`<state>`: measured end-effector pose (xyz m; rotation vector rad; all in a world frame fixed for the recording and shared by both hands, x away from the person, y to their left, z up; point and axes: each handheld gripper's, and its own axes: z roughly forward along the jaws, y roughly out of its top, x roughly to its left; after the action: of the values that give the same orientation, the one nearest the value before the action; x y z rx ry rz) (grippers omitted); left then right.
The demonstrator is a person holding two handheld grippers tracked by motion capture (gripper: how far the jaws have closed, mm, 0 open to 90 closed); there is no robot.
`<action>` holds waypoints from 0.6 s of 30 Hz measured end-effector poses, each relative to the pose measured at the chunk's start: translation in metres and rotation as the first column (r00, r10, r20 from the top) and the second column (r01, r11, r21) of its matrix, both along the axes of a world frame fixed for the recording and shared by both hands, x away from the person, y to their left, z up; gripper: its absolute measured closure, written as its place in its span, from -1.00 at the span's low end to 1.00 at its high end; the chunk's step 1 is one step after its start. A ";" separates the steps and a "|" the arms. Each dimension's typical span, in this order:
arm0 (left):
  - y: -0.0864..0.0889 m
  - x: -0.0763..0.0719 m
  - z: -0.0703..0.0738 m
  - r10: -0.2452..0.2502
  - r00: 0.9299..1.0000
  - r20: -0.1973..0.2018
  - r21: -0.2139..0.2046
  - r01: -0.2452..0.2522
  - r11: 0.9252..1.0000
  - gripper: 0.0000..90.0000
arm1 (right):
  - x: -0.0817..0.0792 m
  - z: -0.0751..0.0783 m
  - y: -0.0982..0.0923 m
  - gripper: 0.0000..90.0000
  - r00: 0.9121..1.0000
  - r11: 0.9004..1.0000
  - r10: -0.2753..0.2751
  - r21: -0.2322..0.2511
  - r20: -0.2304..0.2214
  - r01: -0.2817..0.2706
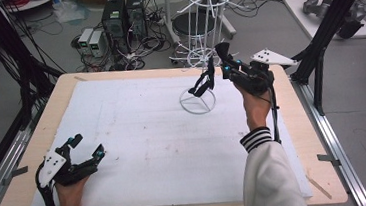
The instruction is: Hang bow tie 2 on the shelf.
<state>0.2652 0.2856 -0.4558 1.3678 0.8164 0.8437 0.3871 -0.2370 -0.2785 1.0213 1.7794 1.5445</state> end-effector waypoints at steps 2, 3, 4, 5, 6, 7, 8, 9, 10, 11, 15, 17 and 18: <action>0.000 0.000 0.000 0.000 1.000 0.000 0.000 0.000 1.000 -0.65 | 0.002 -0.001 0.001 0.67 1.000 1.000 0.001 0.004 -0.003 -0.001; 0.000 0.000 0.000 0.000 1.000 -0.001 0.001 0.000 1.000 -0.65 | 0.002 -0.001 0.001 0.67 1.000 1.000 0.001 0.008 -0.005 -0.001; 0.000 0.000 0.000 0.000 1.000 0.000 0.000 0.000 1.000 -0.65 | 0.003 -0.001 0.002 0.67 1.000 1.000 0.001 0.006 -0.009 -0.001; 0.000 0.000 0.000 0.000 1.000 -0.001 0.000 0.000 1.000 -0.65 | 0.004 -0.002 0.003 0.67 1.000 1.000 0.005 0.008 -0.011 -0.005; 0.000 0.000 0.000 0.000 1.000 -0.001 0.000 0.000 1.000 -0.65 | 0.004 -0.001 0.004 0.67 1.000 1.000 0.008 0.009 -0.011 -0.008; 0.000 0.000 0.000 0.000 1.000 -0.001 0.000 0.000 1.000 -0.65 | 0.005 -0.001 0.005 0.67 1.000 1.000 0.010 0.006 -0.010 -0.010; 0.000 0.000 0.000 0.000 1.000 -0.001 0.000 0.000 1.000 -0.65 | 0.005 -0.001 0.006 0.67 1.000 1.000 0.013 0.006 -0.010 -0.012; 0.000 0.000 0.000 0.000 1.000 -0.001 0.000 0.000 1.000 -0.65 | 0.006 -0.001 0.008 0.67 1.000 1.000 0.014 0.007 -0.011 -0.014; 0.000 0.000 0.000 0.000 1.000 -0.001 0.000 0.000 1.000 -0.65 | 0.007 -0.001 0.009 0.67 1.000 1.000 0.016 0.008 -0.010 -0.016; 0.000 0.000 0.000 0.000 1.000 -0.001 0.000 0.000 1.000 -0.65 | 0.007 -0.001 0.009 0.67 1.000 1.000 0.018 0.008 -0.014 -0.018; 0.000 0.000 0.000 0.000 1.000 0.000 0.000 0.000 1.000 -0.65 | 0.009 -0.002 0.011 0.67 1.000 1.000 0.018 0.000 -0.020 -0.018; 0.000 0.000 0.000 0.000 1.000 0.000 0.000 0.000 1.000 -0.65 | 0.010 -0.003 0.011 0.67 1.000 1.000 0.019 0.005 -0.021 -0.019; 0.000 0.000 0.000 0.000 1.000 0.000 0.000 0.000 1.000 -0.65 | 0.010 -0.003 0.011 0.67 1.000 1.000 0.017 0.001 -0.022 -0.017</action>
<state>0.2652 0.2857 -0.4558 1.3678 0.8164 0.8436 0.3970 -0.2259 -0.2815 1.0306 1.8068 1.5499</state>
